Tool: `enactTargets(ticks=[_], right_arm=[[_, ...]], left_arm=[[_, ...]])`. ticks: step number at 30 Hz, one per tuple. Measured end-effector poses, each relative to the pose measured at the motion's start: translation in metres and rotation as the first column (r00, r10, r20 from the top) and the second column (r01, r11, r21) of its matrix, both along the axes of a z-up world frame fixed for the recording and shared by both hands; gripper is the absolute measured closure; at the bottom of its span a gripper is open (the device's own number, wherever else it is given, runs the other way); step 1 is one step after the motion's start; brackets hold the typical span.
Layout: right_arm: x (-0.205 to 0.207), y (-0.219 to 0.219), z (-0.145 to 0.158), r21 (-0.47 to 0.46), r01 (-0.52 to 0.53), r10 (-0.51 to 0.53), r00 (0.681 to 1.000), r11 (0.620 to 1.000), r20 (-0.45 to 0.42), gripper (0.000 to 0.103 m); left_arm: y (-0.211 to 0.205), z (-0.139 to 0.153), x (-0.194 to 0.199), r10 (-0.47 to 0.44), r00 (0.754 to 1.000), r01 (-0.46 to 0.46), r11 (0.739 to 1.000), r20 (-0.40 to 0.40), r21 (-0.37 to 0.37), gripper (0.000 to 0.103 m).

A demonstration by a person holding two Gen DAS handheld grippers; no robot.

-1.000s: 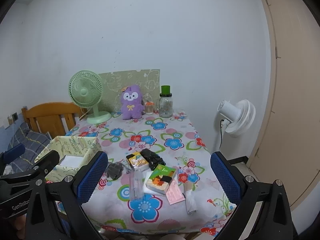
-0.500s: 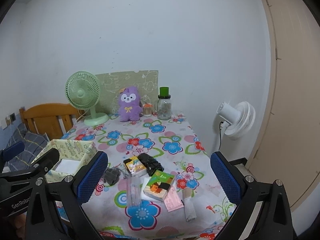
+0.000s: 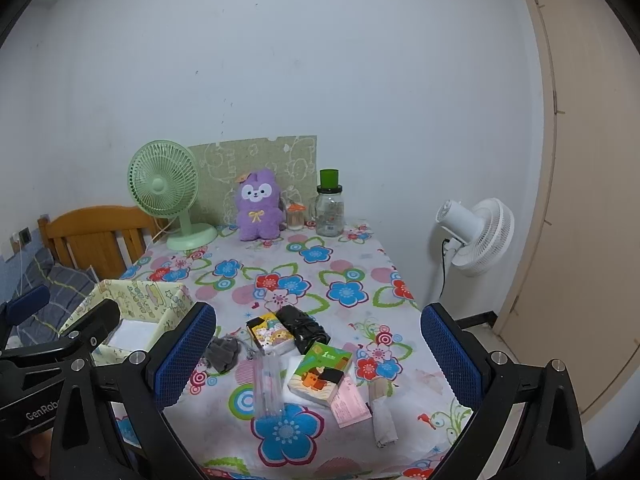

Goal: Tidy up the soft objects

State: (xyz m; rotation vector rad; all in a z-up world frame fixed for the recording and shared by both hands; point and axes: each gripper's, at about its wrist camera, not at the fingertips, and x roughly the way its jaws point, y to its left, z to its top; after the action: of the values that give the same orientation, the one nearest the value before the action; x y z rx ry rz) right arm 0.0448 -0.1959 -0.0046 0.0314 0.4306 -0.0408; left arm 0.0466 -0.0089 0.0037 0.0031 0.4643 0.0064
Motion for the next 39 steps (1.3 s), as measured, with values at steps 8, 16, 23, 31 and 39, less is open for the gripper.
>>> enactTargets(ticks=[8, 16, 23, 31, 39], right_arm=[[0.0015, -0.0004, 0.0007, 0.004, 0.003, -0.003, 1.000, 1.000, 0.003, 0.000], [0.0026, 0.0019, -0.0023, 0.003, -0.001, 0.001, 1.000, 1.000, -0.010, 0.000], [0.0032, 0.0034, -0.0034, 0.002, -0.001, 0.001, 1.000, 1.000, -0.011, 0.000], [0.0042, 0.0054, -0.0045, 0.004, -0.005, 0.005, 1.000, 1.000, -0.016, 0.000], [0.0053, 0.0057, -0.0069, 0.015, -0.004, 0.005, 1.000, 1.000, -0.020, 0.000]], left_arm=[[-0.0003, -0.0005, 0.0020, 0.001, 1.000, -0.001, 1.000, 0.007, 0.008, 0.002], [0.0009, -0.0034, 0.0019, 0.005, 1.000, -0.005, 1.000, -0.004, 0.013, 0.002], [0.0021, -0.0036, 0.0018, 0.008, 1.000, -0.008, 1.000, -0.003, 0.013, 0.002], [0.0029, -0.0044, 0.0038, 0.009, 1.000, -0.009, 1.000, -0.011, 0.015, 0.002], [0.0039, -0.0046, 0.0050, 0.007, 1.000, -0.007, 1.000, -0.015, 0.012, 0.002]])
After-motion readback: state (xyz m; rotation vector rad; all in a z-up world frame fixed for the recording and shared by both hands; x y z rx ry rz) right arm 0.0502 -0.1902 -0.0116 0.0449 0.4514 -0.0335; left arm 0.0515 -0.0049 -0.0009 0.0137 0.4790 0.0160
